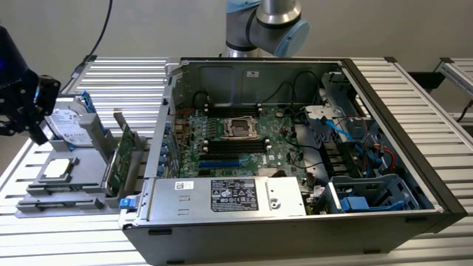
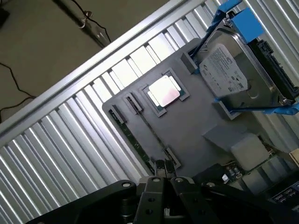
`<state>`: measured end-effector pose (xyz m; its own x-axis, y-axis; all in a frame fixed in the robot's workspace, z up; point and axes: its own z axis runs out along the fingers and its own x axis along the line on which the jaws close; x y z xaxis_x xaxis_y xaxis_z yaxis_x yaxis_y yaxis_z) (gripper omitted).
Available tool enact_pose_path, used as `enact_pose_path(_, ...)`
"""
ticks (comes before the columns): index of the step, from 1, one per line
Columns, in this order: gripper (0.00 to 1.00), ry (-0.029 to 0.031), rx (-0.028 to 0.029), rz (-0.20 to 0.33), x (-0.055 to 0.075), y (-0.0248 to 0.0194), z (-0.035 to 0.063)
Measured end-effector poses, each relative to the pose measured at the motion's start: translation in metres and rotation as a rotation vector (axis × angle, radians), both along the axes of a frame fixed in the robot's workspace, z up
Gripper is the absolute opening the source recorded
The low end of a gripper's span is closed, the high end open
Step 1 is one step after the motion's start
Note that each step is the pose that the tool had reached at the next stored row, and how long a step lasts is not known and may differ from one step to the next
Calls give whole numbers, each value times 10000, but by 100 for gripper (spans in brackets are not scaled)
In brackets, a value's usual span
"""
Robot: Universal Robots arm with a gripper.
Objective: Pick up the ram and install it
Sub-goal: 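Pick up the ram and move it above insertion slot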
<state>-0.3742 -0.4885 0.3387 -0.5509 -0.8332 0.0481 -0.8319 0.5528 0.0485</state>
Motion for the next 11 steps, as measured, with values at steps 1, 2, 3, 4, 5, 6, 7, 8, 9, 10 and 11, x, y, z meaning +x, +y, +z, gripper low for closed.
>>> enact_pose_path(1, 11, 0, 0, 179, 0, 0, -2)
enact_pose_path(2, 11, 0, 0, 359, 0, 0, -4)
enact_pose_path(3, 11, 0, 0, 540, 0, 0, -7)
enact_pose_path(4, 11, 0, 0, 719, 0, 0, -9)
enact_pose_path(5, 11, 0, 0, 900, 0, 0, -11)
enact_pose_path(6, 11, 0, 0, 1084, 0, 0, -13)
enact_pose_path(7, 11, 0, 0, 1264, 0, 0, -16)
enact_pose_path(8, 11, 0, 0, 1456, 0, 0, -18)
enact_pose_path(9, 11, 0, 0, 1634, 0, 0, -20)
enact_pose_path(10, 11, -1, 0, 1821, 0, 0, -22)
enact_pose_path(11, 11, 0, 0, 2000, 0, 0, -23)
